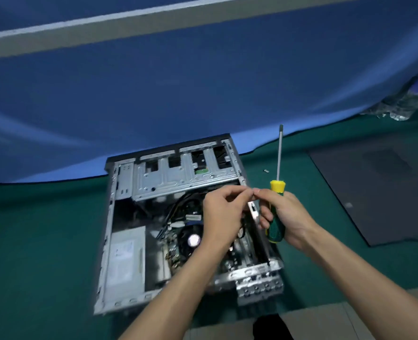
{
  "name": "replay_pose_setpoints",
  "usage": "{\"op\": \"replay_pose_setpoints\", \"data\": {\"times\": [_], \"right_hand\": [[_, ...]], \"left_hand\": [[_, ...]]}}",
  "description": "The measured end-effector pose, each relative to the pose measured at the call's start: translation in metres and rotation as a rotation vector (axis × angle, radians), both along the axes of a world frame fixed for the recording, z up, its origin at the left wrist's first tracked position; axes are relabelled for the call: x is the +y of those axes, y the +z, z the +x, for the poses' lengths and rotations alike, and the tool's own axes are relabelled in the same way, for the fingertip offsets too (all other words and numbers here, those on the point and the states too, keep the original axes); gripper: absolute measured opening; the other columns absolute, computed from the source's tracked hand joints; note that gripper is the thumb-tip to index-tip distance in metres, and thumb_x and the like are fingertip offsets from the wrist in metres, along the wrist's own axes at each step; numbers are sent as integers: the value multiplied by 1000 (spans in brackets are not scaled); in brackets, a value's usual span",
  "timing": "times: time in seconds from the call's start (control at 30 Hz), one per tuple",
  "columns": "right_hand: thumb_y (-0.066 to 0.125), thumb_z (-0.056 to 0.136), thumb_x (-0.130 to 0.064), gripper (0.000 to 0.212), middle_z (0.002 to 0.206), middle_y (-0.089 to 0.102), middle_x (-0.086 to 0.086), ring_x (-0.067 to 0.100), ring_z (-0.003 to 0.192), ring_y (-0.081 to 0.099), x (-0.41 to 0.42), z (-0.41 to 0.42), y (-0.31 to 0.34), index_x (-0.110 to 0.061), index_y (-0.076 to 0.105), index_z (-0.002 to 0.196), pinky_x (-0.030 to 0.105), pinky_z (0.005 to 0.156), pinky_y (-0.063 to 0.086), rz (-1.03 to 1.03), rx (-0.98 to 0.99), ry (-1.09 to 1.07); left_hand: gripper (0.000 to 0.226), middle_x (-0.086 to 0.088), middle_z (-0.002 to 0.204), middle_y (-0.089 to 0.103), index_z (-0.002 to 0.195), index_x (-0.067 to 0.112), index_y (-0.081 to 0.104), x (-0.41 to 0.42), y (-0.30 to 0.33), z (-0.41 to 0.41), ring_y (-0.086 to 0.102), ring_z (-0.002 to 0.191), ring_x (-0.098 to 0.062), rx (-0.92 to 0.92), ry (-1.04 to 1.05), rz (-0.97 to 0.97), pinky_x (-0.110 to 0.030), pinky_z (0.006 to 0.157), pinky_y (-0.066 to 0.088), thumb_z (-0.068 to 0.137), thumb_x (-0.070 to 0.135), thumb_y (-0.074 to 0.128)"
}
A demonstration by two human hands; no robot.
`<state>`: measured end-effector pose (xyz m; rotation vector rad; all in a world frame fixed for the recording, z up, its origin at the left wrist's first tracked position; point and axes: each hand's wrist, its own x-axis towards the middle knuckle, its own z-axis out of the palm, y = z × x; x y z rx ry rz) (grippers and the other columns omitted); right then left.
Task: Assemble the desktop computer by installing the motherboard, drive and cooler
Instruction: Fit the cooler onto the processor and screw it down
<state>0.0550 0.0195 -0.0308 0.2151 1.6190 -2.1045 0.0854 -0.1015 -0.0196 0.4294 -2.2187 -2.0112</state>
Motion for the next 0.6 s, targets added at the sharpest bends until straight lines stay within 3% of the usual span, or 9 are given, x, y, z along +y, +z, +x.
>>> {"op": "replay_pose_setpoints", "data": {"times": [0.2,0.33,0.4,0.5,0.6], "right_hand": [[58,89,-20,37,38,35,2,16,33,37,-47,88,17,-10,55,53,28,47,35,-18,-49,-13],[59,89,-23,27,42,37,3,17,36,39,-59,134,17,-9,63,66,26,43,37,70,-45,43],[60,89,-27,30,43,39,4,19,37,40,-63,152,16,-11,64,64,26,43,39,174,-28,78],[57,90,-41,39,46,49,6,21,38,47,-65,174,10,-19,59,57,21,40,38,424,74,175],[51,92,-48,35,56,60,3,20,41,53,-60,194,-4,-16,52,79,22,37,35,588,240,306]], "left_hand": [[13,-6,68,67,82,10,74,-31,9,89,54,50,-6,37,83,187,-19,45,43,87,6,63],[18,-5,68,67,76,16,74,-41,3,137,57,58,-13,-26,141,308,-28,51,49,87,7,63],[15,-6,67,67,78,11,74,-44,-4,158,60,61,-22,-87,201,397,-38,57,53,87,7,63],[13,-7,71,71,76,9,72,-51,-18,186,63,56,-14,-168,334,519,-27,53,55,86,6,64],[9,-10,70,71,81,2,69,-62,-34,209,62,52,-13,-248,461,730,-23,50,53,86,2,62]]}}
